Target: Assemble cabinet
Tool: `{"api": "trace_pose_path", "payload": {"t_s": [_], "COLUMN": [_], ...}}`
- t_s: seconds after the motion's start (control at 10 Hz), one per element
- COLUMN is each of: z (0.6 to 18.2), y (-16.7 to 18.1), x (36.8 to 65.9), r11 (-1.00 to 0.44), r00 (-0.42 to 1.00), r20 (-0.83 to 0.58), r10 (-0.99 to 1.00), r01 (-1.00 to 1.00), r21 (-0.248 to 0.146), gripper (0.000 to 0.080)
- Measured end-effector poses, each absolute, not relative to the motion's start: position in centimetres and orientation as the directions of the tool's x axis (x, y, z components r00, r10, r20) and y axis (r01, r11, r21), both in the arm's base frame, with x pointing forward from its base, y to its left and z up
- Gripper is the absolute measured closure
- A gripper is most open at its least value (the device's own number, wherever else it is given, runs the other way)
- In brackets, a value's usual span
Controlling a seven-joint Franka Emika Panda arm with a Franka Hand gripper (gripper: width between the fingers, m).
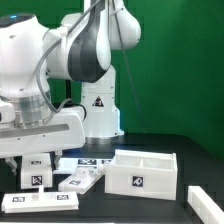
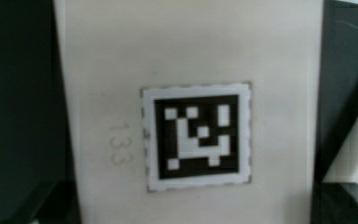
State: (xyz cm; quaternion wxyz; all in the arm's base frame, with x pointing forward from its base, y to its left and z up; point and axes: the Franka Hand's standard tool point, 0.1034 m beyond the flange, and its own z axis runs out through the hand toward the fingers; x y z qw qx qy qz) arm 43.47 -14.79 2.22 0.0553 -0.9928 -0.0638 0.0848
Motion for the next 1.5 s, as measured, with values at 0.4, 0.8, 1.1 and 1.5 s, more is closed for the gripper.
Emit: {"api": "trace_pose_path", "payload": {"t_s": [0.4, 0.8, 1.1, 1.5], "z": [3.0, 7.1, 7.6, 7.6], "y": [-14.4, -9.3, -7.0, -6.6], "x": [43.8, 46.5, 47.3, 47.3], "r11": [-0.989, -0.995, -0.995, -0.995], "r00": [0.981, 0.991, 0.99, 0.99], "r20": [-0.161, -0.137, -0.139, -0.14], "r10": [0.109, 0.005, -0.028, -0.027], "r01": [0.091, -0.008, -0.04, -0.04], "r21": [-0.12, -0.096, -0.089, -0.088], "gripper": [0.0167, 0.0151, 0.0151, 0.0151]}}
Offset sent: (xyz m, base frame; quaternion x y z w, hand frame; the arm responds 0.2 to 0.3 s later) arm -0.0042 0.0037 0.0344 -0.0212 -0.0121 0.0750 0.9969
